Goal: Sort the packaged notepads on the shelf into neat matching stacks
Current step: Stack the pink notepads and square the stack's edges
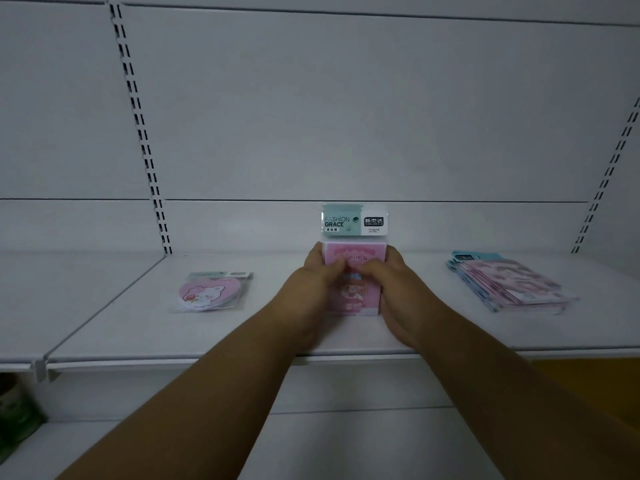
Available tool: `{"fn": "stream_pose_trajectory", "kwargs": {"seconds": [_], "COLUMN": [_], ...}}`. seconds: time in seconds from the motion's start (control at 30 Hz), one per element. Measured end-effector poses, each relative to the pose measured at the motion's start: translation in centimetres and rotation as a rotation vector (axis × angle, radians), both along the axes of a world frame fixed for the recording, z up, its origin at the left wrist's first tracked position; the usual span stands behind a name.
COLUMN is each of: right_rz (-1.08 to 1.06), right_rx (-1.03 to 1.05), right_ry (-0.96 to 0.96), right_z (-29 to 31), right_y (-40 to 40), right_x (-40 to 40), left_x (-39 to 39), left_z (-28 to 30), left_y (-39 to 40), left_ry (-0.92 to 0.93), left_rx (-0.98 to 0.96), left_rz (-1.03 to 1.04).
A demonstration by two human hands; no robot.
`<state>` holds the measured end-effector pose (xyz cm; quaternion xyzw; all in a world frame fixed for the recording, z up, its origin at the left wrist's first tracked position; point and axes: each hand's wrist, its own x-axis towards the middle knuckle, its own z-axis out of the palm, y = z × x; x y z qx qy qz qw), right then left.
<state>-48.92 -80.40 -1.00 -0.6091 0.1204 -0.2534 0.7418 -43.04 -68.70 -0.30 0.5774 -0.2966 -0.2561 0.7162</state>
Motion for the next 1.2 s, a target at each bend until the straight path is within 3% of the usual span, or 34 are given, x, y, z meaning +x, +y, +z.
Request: {"fn": "stream_pose_trajectory", "kwargs": {"seconds": [0.23,0.4,0.5,0.57,0.67,0.73,0.83,1.2], "right_rz": [0.065,0.045,0.072,0.069,0.079,0.079,0.056,-0.011], "right_rx": [-0.223,0.001,0.023,-0.123,-0.562,-0.721,-0.765,-0.807], "right_ry": [0.187,0.004,0.005,0.078,0.251,0.28,0.274,0.206], "right_z": [0.4,0.2,0.1,0.1,0.4,0.6,0.8,0.1], "right_y": [-1.2,-0.5,-0.3,-0.8,-1.8,-2.6,-3.2,-3.7], "right_x": [-0.7,-0.5,-0.2,-0.3,-1.4,-2.1,-2.6,-2.9], "left_x": [0.5,0.5,0.5,0.6,1.4,1.8,2.0,2.6], "left_z": [0.6,0.5,-0.1,0.3,0.7,0.6,0.4,-0.1], "left_y": [0.9,0.4,0.0,0.4,1.2,1.8,2.3,2.8], "left_ry": [-0.188,-0.065,-0.126,-0.224,-0.412,-0.485,-0.591,-0.643], "left_rx": [0.183,0.141,0.163,0.217,0.371,0.439,0.463,0.451], "left_rz": [-0.093,-0.03,-0.01,-0.052,-0.04,-0.016,0.042,0.108]}}
